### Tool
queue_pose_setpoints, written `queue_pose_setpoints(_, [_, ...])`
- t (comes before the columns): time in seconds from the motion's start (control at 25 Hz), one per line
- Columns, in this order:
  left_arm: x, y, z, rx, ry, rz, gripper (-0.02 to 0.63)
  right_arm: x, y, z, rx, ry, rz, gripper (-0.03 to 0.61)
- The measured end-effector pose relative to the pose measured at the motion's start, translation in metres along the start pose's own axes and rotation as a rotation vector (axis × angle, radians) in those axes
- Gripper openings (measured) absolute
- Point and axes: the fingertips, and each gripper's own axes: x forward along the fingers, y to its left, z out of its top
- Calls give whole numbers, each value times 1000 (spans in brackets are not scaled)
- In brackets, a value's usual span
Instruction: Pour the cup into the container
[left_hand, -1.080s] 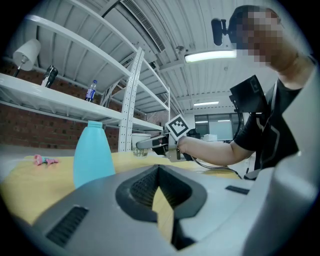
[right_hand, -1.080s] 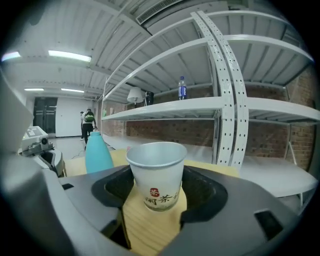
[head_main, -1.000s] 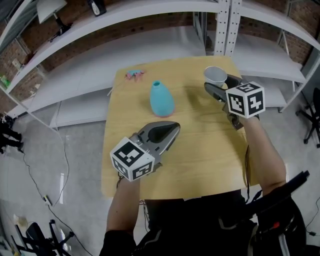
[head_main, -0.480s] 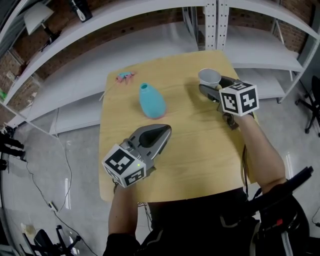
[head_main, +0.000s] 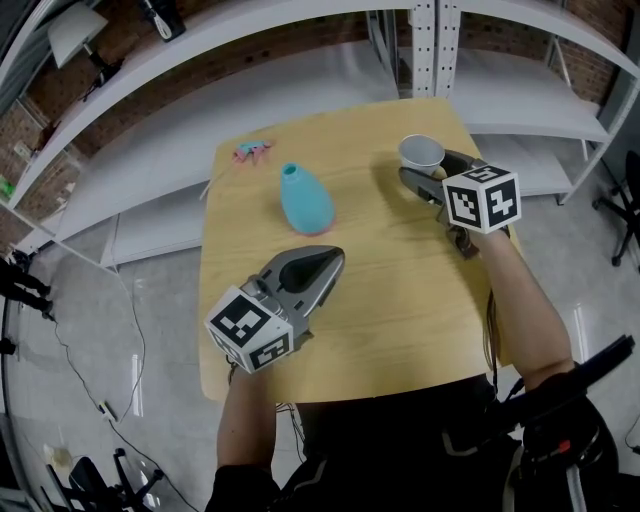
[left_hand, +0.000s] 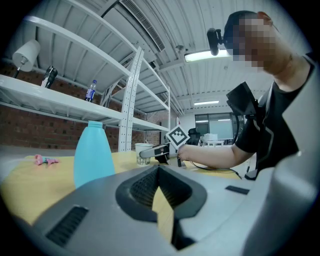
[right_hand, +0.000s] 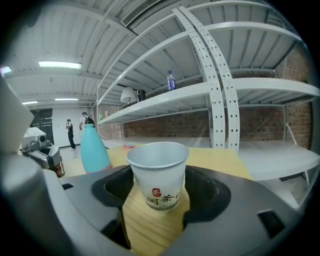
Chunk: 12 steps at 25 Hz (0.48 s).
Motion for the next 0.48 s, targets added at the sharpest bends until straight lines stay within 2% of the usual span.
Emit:
queue_pose_setpoints(0.08, [0, 0, -1, -7, -1, 6, 2, -1, -2, 0, 6, -5, -14, 308])
queue_pose_setpoints(0.28, [0, 1, -2, -6, -2, 2, 2, -9, -6, 1, 9, -42, -54, 364])
queue_pose_setpoints(0.48, [1, 3, -1, -9, 1, 5, 2, -31, -4, 0, 13, -81, -101, 368])
